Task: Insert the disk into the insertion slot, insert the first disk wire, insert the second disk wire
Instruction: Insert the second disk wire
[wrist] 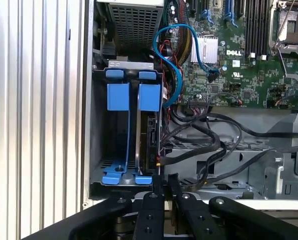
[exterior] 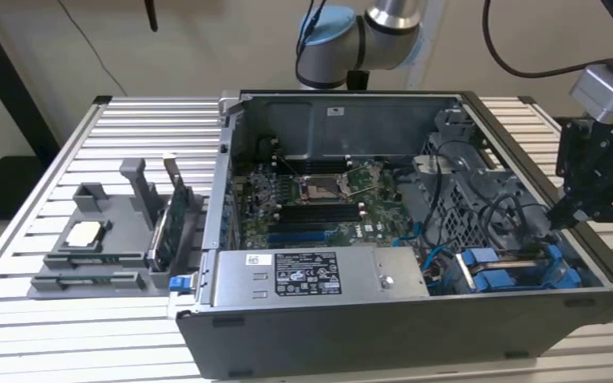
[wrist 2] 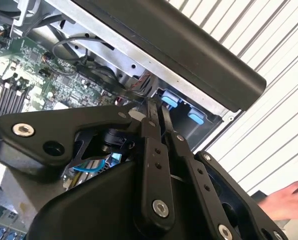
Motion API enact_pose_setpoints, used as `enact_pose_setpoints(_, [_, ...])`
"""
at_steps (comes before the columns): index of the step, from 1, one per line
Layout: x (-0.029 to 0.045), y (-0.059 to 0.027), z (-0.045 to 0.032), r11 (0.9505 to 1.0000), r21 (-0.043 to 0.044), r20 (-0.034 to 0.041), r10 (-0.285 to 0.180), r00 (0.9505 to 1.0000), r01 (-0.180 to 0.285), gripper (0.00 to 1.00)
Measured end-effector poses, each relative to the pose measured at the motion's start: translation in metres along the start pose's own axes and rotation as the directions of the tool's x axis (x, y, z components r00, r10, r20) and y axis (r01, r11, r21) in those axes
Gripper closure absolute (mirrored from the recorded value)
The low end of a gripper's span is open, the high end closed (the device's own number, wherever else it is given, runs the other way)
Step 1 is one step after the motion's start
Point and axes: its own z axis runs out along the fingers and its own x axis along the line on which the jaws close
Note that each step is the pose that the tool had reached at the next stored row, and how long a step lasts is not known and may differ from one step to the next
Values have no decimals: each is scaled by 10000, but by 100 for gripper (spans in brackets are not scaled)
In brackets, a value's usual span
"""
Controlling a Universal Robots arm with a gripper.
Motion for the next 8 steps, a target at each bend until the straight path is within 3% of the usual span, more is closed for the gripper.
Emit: enact_pose_setpoints(8, [0,0,0,10000,0,9,0,10000,0,84])
